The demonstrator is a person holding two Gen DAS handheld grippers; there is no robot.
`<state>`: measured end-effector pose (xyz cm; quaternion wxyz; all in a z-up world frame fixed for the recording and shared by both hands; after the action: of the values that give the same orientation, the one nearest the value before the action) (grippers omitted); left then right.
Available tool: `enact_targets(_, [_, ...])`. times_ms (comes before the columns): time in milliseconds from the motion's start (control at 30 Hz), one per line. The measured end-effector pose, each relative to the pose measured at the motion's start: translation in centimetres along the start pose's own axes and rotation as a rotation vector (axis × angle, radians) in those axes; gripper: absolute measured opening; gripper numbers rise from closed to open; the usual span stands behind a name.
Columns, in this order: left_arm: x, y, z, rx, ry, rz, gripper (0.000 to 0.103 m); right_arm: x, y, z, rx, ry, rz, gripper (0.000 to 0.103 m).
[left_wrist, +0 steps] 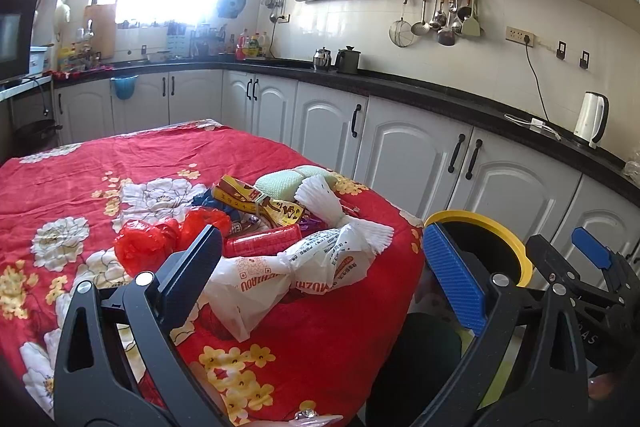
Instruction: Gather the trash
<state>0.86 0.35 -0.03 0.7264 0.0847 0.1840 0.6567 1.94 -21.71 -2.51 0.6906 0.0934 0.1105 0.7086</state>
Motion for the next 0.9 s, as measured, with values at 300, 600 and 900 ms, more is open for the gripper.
enact_targets(300, [-0.02, 0.03, -0.03, -0.001, 0.001, 0.000, 0.092, -0.03, -0.06, 0.03, 0.002, 0.001, -0.001, 0.097])
enact_targets(600, [-0.04, 0.02, 0.00, -0.002, 0.001, -0.001, 0.092, -0.05, -0.07, 0.06, 0.001, 0.002, 0.000, 0.097])
enact_targets(900, [-0.02, 0.08, 0.09, -0.001, 0.006, 0.000, 0.092, 0.19, -0.17, 0.11, 0.002, 0.002, 0.001, 0.097])
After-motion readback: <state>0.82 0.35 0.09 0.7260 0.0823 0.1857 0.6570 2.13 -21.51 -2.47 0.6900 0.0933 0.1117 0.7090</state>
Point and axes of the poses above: each gripper's, at about its wrist camera, not at the fingertips, and y roughly against the way its jaws point, x to its left, z to its top, the point moved 1 cm from there along -y, roughly the way its jaws point, and after that the axes turned 7 degrees about -z, right-handed, at the moved point
